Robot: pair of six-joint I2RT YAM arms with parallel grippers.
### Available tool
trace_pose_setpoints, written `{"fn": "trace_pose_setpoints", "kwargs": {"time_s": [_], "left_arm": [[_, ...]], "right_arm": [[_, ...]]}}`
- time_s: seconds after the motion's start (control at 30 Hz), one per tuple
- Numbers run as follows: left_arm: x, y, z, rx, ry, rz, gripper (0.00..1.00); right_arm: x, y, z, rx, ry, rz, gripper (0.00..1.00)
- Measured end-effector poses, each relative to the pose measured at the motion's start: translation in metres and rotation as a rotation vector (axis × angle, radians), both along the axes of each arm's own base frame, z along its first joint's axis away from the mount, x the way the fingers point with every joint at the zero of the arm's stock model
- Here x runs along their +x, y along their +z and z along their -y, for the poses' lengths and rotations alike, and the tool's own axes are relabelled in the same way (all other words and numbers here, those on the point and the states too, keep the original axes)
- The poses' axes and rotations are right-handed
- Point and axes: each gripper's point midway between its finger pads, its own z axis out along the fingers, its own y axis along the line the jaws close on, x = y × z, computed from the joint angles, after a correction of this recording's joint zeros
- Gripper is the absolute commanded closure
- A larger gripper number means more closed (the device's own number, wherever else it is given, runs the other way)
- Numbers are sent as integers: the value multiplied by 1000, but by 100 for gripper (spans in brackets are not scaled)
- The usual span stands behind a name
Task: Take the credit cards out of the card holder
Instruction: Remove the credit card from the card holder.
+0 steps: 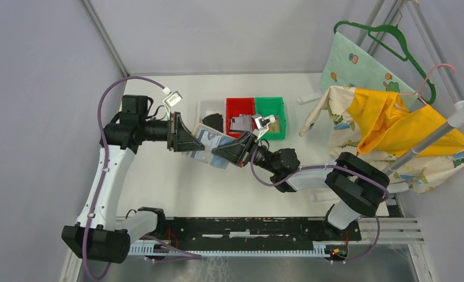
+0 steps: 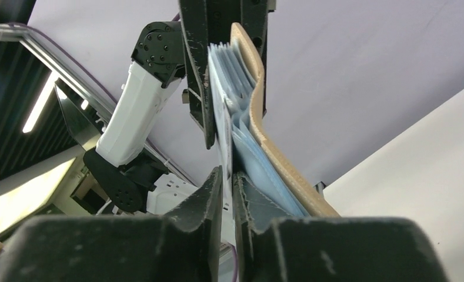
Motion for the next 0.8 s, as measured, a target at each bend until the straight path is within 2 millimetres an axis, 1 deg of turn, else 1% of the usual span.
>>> {"fn": "trace_pose_setpoints", "kwargs": {"time_s": [0.03, 0.1, 0.2, 0.33, 0.43, 0.53, 0.67, 0.8], "left_arm": [[0, 0, 0, 1, 1, 0, 96], [0, -1, 0, 3, 3, 0, 95], [1, -1, 0, 4, 4, 0, 92], [1, 2, 0, 2, 5, 1, 91], [2, 6, 0, 2, 6, 8, 94], [5, 4, -1, 19, 24, 8, 96], [14, -5, -2, 54, 54, -11, 97], [21, -12, -5, 92, 89, -16, 98]], "right_arm": [[1, -2, 0, -1, 1, -10, 91], [2, -6, -2, -5, 10, -37, 94], [3, -6, -2, -3, 15, -50, 100], [2, -2, 0, 4, 5, -38, 100], [3, -1, 5, 5, -7, -32, 100], [5, -8, 14, -9, -25, -43, 100], [10, -22, 25, -37, -52, -63, 100], [17, -30, 39, -53, -92, -75, 100]]}}
